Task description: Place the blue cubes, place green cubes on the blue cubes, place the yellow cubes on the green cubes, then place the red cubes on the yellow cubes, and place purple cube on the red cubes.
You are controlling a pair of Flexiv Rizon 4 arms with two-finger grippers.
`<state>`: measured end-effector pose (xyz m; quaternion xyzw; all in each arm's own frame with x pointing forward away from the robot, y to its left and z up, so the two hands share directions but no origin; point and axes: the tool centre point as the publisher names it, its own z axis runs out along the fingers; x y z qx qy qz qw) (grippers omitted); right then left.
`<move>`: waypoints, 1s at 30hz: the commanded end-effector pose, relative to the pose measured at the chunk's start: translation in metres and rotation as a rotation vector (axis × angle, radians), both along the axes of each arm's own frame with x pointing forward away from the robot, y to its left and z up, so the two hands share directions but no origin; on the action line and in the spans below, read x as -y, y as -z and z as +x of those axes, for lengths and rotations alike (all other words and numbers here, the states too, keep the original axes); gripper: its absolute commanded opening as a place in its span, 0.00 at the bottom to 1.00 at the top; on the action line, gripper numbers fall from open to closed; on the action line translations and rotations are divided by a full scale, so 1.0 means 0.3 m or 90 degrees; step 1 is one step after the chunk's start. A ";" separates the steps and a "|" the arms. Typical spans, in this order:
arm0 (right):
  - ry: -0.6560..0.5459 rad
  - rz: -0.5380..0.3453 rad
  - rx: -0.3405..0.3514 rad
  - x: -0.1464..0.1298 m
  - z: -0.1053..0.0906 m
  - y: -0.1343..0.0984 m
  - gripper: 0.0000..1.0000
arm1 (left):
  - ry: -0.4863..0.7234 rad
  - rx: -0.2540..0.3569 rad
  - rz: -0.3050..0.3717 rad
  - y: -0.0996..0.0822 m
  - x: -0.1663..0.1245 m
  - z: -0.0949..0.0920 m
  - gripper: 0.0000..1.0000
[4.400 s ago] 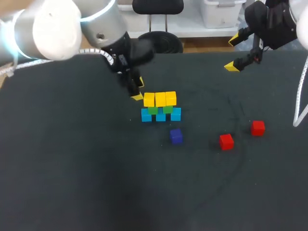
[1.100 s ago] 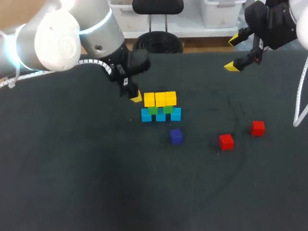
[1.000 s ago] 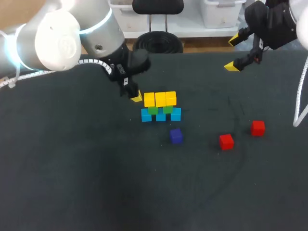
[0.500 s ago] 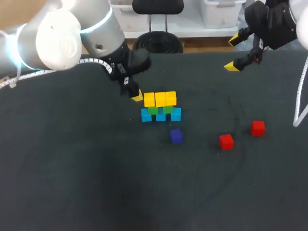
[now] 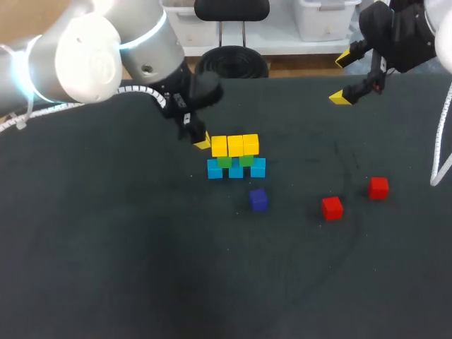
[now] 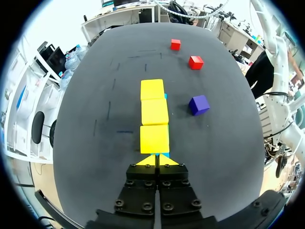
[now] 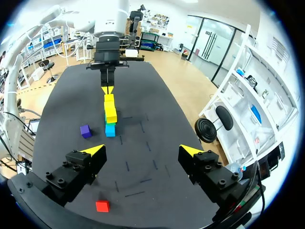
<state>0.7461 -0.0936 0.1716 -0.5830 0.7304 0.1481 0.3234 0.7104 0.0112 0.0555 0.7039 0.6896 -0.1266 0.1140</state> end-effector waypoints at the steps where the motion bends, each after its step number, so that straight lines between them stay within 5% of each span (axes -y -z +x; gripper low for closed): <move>1: -0.002 0.001 -0.001 -0.001 0.005 0.002 1.00 | 0.003 -0.003 0.001 0.000 0.004 0.011 0.00; 30: -0.002 0.001 -0.001 -0.001 0.005 0.002 1.00 | 0.007 -0.002 0.005 -0.001 0.011 0.003 0.00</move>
